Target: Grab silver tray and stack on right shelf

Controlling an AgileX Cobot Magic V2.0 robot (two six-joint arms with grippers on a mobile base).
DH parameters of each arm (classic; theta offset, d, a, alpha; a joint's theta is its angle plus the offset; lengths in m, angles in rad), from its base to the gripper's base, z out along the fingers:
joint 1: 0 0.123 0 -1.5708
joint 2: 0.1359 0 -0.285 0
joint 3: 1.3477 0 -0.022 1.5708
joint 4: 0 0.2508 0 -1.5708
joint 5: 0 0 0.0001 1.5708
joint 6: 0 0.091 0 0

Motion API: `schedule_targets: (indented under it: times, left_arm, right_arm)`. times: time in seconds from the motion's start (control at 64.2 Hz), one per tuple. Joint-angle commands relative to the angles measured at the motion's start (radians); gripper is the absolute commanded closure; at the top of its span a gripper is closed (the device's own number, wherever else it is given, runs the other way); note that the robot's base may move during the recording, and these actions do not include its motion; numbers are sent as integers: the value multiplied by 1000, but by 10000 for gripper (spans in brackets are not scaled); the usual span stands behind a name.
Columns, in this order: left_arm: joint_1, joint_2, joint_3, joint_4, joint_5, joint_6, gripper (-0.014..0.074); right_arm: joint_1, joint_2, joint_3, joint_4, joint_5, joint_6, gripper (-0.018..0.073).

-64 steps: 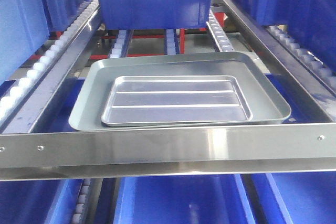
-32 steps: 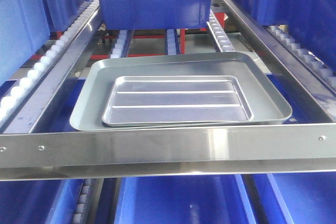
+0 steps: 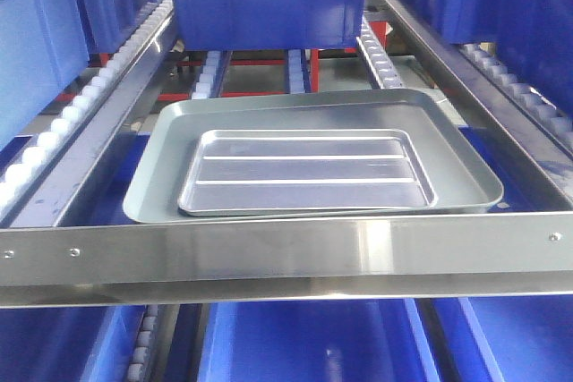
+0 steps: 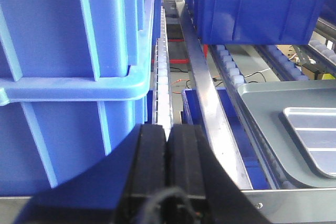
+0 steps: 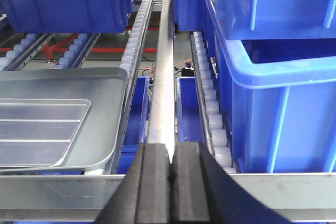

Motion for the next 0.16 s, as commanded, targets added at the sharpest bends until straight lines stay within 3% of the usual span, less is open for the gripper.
schedule_targets:
  times: [0.0,0.14]
  left_arm:
    - [2,-11,25,-9,-92,-4,687]
    - [2,-11,25,-9,-92,-4,687]
  right_arm:
    - [-8,-19,-1,-1,-83,-9,502]
    - [-8,-19,-1,-1,-83,-9,502]
